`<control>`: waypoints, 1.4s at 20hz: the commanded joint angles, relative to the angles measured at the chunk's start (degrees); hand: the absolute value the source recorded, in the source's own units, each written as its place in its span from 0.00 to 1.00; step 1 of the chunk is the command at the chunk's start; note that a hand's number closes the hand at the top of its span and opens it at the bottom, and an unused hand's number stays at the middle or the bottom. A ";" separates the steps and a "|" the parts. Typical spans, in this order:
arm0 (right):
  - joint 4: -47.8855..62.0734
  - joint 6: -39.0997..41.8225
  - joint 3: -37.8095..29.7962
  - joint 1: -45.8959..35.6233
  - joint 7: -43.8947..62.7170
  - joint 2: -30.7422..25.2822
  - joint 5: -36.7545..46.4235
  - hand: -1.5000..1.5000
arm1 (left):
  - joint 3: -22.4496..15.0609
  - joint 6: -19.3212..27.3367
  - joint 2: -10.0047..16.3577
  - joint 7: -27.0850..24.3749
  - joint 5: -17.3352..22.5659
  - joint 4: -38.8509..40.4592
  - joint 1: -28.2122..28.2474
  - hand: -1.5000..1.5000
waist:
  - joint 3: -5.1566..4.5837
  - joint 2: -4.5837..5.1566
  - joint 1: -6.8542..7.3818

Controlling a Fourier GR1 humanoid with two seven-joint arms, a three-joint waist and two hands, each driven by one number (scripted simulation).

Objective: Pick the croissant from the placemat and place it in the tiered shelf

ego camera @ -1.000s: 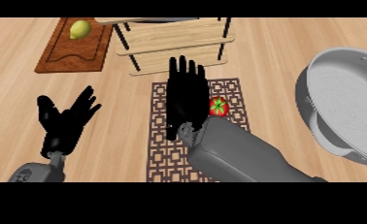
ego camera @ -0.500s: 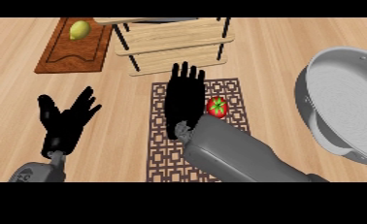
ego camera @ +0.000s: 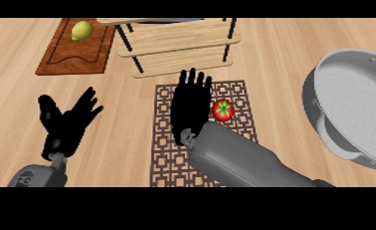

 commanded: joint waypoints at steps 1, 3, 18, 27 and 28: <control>2.59 -2.87 0.74 1.74 10.84 1.23 1.24 0.00 | -2.27 1.23 -1.91 -0.40 -1.60 -2.38 4.23 0.50 | -0.20 0.06 0.15; 3.42 -1.43 -0.35 -0.76 11.56 1.24 0.69 0.00 | -0.34 -0.67 0.03 1.13 -0.19 -1.79 2.61 0.50 | -0.22 0.11 0.15; 9.00 -7.69 1.21 1.11 7.00 1.25 5.16 0.00 | 0.97 -2.47 -1.29 -0.51 -1.90 0.93 2.84 0.50 | -0.21 0.29 -0.02; 20.06 -7.80 -1.78 2.84 -7.04 1.28 3.40 1.00 | 2.18 -2.95 -2.29 -0.70 -2.90 1.96 2.56 0.50 | -0.21 0.50 -0.17; 17.79 -0.84 2.31 2.86 -4.74 1.29 -1.26 1.00 | 1.69 -3.03 -1.79 0.66 -2.82 1.11 1.51 0.50 | -0.23 0.75 1.25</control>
